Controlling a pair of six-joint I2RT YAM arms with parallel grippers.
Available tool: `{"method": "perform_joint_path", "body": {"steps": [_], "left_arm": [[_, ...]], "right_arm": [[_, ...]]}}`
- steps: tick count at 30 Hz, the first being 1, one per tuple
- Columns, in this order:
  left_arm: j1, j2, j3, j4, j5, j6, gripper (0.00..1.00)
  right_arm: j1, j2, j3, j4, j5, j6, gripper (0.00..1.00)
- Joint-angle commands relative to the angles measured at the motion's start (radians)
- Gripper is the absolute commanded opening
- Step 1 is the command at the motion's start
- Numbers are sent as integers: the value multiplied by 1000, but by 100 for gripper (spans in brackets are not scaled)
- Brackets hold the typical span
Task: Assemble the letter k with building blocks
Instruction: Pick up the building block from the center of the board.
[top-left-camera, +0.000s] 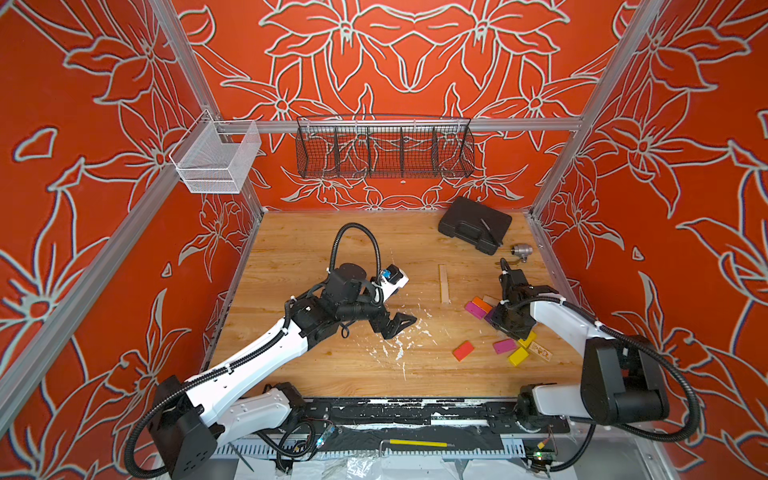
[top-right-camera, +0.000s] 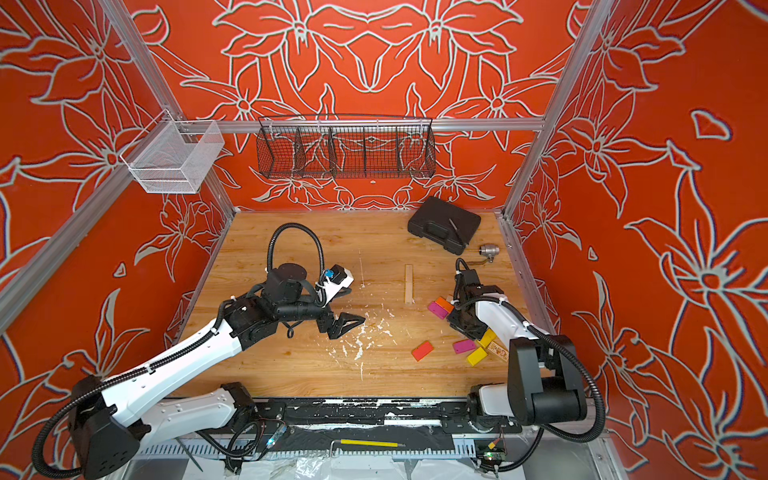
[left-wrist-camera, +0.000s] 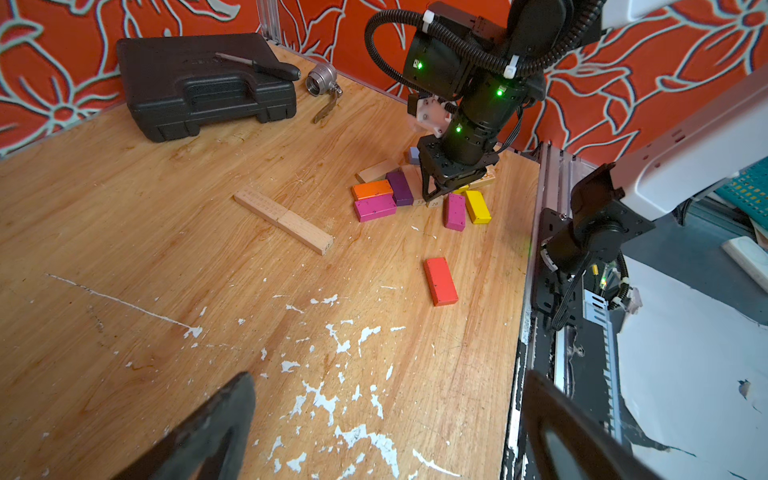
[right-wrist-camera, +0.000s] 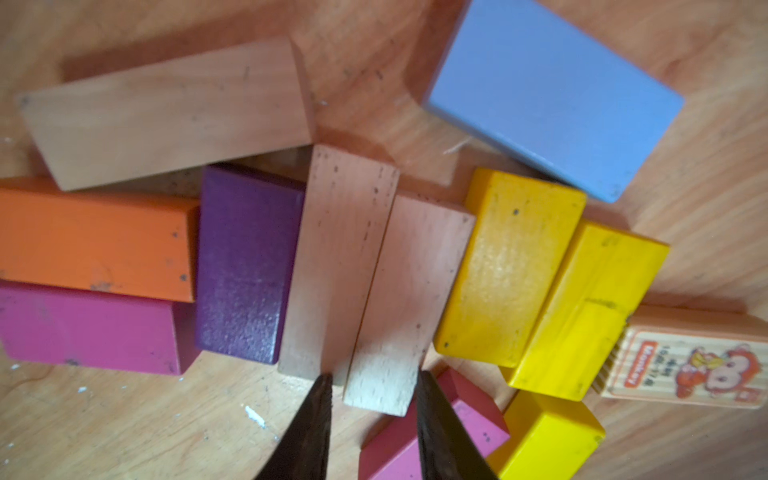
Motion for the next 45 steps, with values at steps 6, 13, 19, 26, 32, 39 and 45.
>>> {"method": "perform_joint_path", "body": {"steps": [6,13,19,26,32,39,45], "left_arm": [[-4,0,16,-8,1,22,97],[-3,1,16,-8,0,22,97],[-3,1,18,-11,0,22,97],[-3,1,15,-9,0,20,97],[-3,5,16,-9,2,20,97],[-3,6,16,-11,0,22,97],[-4,9,17,-9,6,20,97]], "right_arm": [[-7,-49,-39,2,-12,-22,44],[-8,-62,-40,2,-23,-43,43],[-8,-48,-41,-8,-10,-38,37],[-8,-33,-49,-10,7,-35,35],[-7,-11,-58,16,5,-29,35],[-8,21,-58,38,14,-39,35],[-11,54,-40,61,44,-77,37]]}}
